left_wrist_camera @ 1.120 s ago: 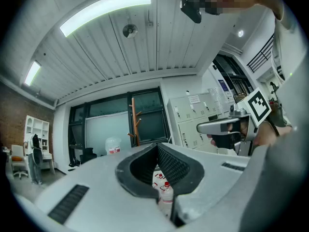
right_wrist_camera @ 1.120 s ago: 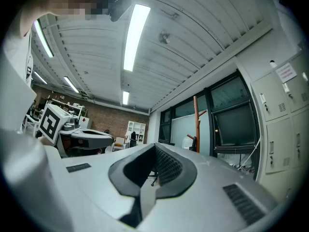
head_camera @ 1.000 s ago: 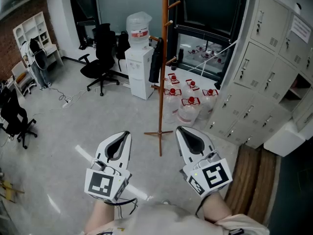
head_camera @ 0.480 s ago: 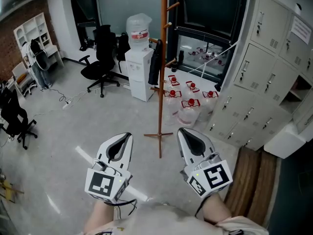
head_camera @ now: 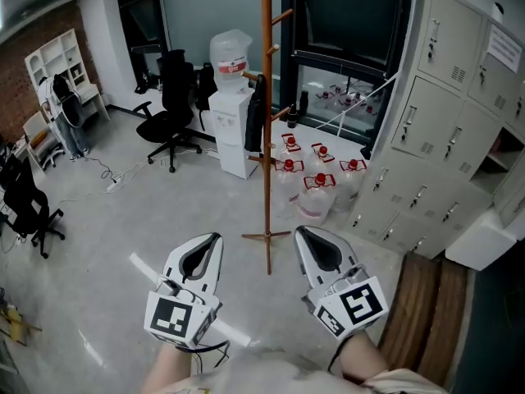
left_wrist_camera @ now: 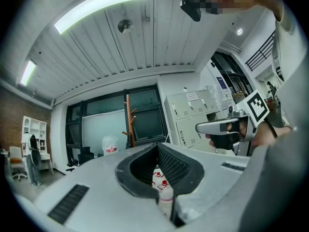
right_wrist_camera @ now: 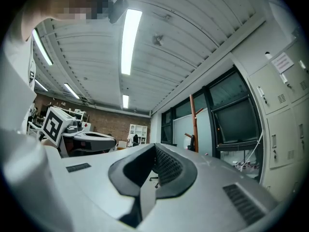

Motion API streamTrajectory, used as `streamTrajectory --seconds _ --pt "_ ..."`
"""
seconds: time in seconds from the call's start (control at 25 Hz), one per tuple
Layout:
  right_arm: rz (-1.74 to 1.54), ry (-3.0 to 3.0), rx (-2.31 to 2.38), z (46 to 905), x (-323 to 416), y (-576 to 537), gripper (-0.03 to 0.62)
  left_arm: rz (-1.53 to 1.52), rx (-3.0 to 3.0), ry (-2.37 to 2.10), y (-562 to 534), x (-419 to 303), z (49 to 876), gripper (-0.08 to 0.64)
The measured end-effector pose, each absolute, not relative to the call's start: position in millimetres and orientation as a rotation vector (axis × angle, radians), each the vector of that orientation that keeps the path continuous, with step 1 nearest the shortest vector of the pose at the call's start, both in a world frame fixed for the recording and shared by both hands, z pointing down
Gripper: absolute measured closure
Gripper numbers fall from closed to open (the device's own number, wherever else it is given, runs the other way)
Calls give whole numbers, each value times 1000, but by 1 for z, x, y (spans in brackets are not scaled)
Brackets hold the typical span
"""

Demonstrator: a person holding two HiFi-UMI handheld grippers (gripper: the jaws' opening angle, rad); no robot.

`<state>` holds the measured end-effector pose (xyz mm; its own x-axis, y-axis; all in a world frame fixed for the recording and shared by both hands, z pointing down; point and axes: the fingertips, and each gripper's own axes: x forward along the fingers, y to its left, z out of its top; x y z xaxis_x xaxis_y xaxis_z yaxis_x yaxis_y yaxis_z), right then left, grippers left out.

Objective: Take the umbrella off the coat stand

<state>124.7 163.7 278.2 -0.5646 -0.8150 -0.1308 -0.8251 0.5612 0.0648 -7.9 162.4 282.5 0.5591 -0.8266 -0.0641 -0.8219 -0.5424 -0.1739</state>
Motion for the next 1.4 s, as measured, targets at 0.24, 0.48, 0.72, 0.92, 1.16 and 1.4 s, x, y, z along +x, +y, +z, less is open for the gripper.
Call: streamTrajectory --seconds 0.24,0.48,0.72,0.92,1.16,1.4 --pt "202 2699 -1381 277 140 163 584 -93 -2594 1444 159 5 292 552" --pt "211 2694 -1305 276 148 174 584 -43 -2574 1441 160 20 290 552" --pt "178 2713 -1317 290 157 171 584 -62 -2568 1459 158 26 296 552" --pt "177 2722 -1329 296 152 158 584 -60 -2573 1487 149 18 303 552" --pt "176 2739 -1323 303 136 132 584 -33 -2572 1459 126 7 308 552" --pt "149 2749 -1322 307 116 96 584 -49 -2588 1435 92 -8 311 552"
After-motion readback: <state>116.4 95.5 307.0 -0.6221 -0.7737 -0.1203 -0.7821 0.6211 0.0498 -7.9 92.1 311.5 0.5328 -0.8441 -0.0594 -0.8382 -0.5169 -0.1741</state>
